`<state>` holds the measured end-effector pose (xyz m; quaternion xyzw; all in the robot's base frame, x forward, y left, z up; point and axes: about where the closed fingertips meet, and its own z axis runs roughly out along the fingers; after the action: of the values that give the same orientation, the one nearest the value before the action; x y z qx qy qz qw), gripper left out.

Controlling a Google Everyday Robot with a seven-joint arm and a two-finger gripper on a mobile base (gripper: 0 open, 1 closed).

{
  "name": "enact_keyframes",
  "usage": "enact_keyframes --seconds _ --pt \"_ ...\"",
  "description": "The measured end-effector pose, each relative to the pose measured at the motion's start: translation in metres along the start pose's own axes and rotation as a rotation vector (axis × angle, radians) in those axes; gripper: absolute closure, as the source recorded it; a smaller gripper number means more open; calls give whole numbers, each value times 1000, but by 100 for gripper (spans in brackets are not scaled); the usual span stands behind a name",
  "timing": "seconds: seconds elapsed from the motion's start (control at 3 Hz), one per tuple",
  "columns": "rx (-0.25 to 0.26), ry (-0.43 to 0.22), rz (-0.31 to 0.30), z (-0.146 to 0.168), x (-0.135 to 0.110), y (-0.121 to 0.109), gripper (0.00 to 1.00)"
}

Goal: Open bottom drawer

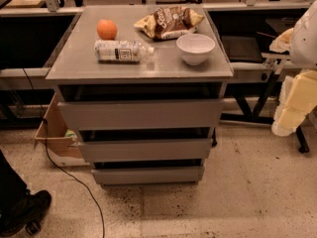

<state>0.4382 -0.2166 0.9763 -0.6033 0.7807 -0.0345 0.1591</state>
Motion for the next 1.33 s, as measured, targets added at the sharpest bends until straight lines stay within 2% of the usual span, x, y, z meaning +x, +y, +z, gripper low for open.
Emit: enact_keyframes --seconds 0.33,0.67,1.33 --pt "-6 -8 6 3 0 2 0" --pt "-60 -78 57 31 2 18 0" --pt "-217 -224 145 138 -7 75 0"
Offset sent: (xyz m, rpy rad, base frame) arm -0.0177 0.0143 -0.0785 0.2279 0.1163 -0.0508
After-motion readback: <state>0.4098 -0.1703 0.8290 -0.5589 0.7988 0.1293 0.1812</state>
